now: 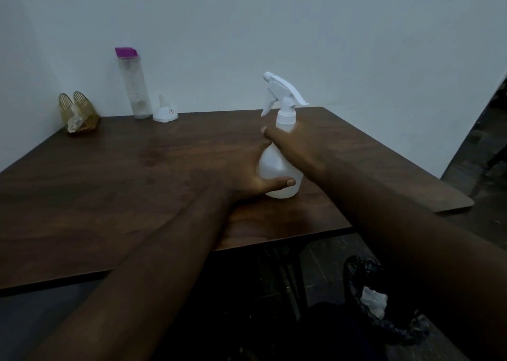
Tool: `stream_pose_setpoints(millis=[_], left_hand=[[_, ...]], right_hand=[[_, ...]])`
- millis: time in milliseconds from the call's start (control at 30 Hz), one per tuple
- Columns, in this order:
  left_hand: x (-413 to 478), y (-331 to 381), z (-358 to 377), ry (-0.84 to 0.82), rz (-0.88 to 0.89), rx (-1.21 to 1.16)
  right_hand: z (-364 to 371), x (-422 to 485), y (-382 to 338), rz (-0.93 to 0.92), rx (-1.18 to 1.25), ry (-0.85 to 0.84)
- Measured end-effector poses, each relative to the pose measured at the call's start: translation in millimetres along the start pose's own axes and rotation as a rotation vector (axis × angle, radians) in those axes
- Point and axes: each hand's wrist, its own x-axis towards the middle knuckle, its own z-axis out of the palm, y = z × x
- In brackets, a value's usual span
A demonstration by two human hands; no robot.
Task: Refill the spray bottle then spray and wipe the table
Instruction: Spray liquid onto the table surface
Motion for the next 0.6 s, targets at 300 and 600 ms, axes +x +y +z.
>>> stream_pose_setpoints(millis=[300, 600], left_hand=[[2.1, 0.2, 0.8, -0.026, -0.115, -0.020], [4.4, -18.5, 10.0, 0.334, -0.292, -0.376]], right_hand=[[6.1, -16.3, 28.1, -0.009, -0.187, 0.076], [6.2, 31.1, -24.1, -0.115, -0.076, -0.145]])
